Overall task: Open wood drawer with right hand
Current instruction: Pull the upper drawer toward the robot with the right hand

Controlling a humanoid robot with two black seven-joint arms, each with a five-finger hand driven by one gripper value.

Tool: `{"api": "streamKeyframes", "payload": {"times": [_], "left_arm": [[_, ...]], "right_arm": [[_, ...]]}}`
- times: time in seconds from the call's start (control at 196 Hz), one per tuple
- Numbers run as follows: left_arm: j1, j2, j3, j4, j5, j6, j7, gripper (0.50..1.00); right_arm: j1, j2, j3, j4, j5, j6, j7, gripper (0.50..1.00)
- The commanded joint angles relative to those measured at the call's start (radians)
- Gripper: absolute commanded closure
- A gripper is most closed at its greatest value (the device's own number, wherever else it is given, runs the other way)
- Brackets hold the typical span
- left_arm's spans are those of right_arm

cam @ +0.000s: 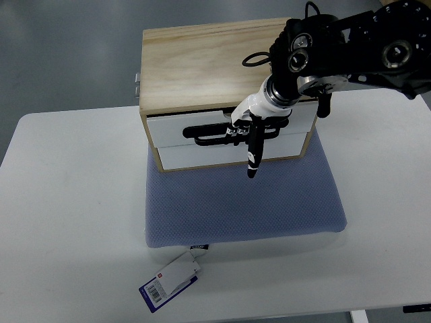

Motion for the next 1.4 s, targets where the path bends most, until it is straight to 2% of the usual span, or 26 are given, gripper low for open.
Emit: {"api": "streamKeyframes", "payload": {"times": [0.0, 0.443, 0.937, 1.395], "left_arm": [[0.0, 0.0, 0.0, 0.01, 0.0, 0.0, 0.0, 0.5], [0.0, 0.0, 0.002, 0.012, 0.0, 0.0, 0.0, 0.5], [0.0, 0.0, 0.002, 0.012, 0.0, 0.0, 0.0, 0.5], [0.0, 0.0, 0.002, 0.012, 0.0, 0.0, 0.0, 0.5]], "right_arm": [[0.003, -0.001, 0.01, 0.015, 0.003, 0.053, 0.012, 0.556], [0.015, -0.022, 0.03, 0.08, 0.014, 0.101, 0.031, 0.556], [0.029, -0.079, 0.039, 0.166, 0.014, 0.121, 0.041, 0.556], [0.035, -0.131, 0.039, 0.189, 0.007, 0.125, 0.064, 0.556]]}}
